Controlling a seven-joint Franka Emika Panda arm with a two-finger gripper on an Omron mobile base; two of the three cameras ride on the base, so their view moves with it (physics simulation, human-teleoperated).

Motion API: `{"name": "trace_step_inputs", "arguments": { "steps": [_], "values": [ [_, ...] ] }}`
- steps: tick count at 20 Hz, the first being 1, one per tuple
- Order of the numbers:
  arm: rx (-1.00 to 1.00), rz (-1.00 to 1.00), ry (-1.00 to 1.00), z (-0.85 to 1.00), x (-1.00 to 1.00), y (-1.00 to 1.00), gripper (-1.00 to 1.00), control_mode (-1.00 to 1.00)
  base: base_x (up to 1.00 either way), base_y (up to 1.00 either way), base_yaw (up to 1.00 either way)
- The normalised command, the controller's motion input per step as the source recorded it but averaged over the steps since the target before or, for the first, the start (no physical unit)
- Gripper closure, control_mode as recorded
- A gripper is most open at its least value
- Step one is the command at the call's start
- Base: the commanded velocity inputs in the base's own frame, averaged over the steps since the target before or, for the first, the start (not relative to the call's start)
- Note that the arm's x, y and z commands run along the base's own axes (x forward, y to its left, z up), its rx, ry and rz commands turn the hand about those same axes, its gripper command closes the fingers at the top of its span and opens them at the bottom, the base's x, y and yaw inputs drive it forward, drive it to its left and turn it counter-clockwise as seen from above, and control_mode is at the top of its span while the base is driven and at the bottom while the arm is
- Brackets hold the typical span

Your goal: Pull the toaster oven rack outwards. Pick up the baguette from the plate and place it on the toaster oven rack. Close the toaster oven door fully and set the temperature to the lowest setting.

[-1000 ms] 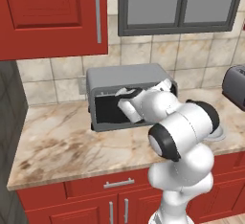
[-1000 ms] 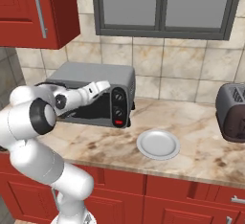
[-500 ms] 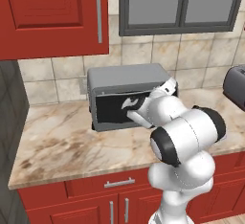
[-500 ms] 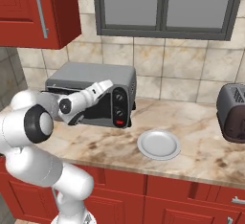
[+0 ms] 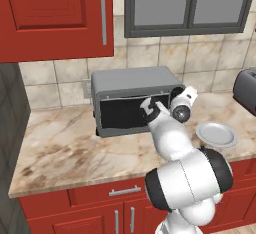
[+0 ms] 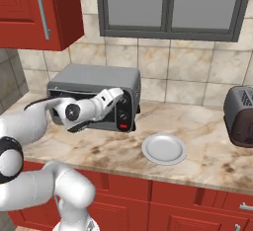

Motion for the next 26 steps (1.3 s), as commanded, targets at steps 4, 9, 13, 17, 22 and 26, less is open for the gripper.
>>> {"name": "trace_step_inputs", "arguments": {
  "steps": [4, 9, 13, 17, 22, 26],
  "values": [
    [0.13, -0.03, 0.64, 0.76, -0.08, 0.27, -1.00, -1.00, 0.00, 0.00, 0.00],
    [0.49, -0.17, 0.72, 0.33, -0.01, 0.08, -1.00, -1.00, 0.00, 0.00, 0.00],
    [0.70, -0.29, 0.51, 0.33, -0.03, 0.00, -1.00, -1.00, 0.00, 0.00, 0.00],
    [0.73, -0.35, 0.37, 0.51, -0.03, 0.00, -1.00, -1.00, 0.00, 0.00, 0.00],
    [0.48, -0.45, 0.06, 0.16, -0.40, -0.09, -1.00, -1.00, 0.00, 0.00, 0.00],
    [0.06, -0.33, -0.05, -0.05, -0.24, 0.08, -1.00, -1.00, 0.00, 0.00, 0.00]
  ]
}}
